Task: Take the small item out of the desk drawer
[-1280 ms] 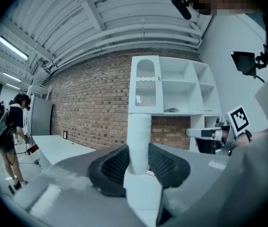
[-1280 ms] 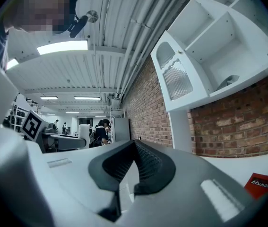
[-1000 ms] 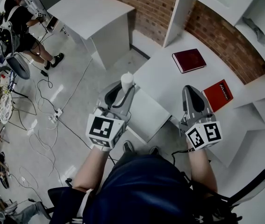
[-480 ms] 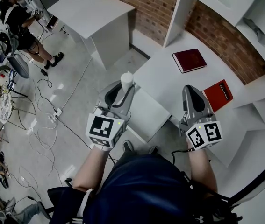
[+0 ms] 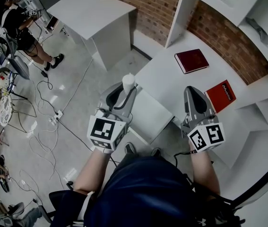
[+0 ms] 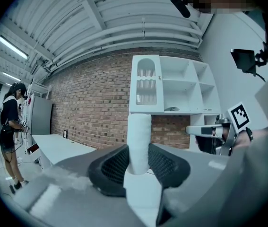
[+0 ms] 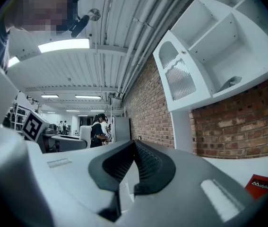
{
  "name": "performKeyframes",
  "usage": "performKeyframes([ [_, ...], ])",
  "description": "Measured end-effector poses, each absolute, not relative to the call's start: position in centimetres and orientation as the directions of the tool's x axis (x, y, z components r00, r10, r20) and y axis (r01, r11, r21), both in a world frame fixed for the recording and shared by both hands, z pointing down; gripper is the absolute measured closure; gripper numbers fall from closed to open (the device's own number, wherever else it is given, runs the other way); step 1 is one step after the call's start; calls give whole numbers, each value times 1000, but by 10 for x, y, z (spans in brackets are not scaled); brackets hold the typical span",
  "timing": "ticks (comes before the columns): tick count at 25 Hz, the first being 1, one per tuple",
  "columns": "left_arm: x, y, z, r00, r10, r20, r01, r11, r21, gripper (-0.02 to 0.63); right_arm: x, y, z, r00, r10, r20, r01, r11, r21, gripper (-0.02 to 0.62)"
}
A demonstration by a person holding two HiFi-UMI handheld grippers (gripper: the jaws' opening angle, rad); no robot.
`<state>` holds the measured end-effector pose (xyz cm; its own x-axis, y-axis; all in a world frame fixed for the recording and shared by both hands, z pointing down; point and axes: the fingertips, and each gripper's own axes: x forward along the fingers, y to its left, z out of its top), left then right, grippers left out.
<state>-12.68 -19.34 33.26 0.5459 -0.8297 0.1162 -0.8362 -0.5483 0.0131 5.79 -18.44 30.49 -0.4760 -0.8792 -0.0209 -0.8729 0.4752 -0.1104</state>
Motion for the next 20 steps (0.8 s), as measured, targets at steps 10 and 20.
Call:
performKeyframes([
  [10, -130, -197, 335, 564, -818, 116, -824, -566, 15, 469, 56, -184, 304, -451, -892, -22, -886, 451, -107, 594],
  [20, -137, -205, 338, 590, -799, 119, -806, -592, 22, 469, 47, -184, 304, -424, -905, -16, -901, 424, -98, 594],
])
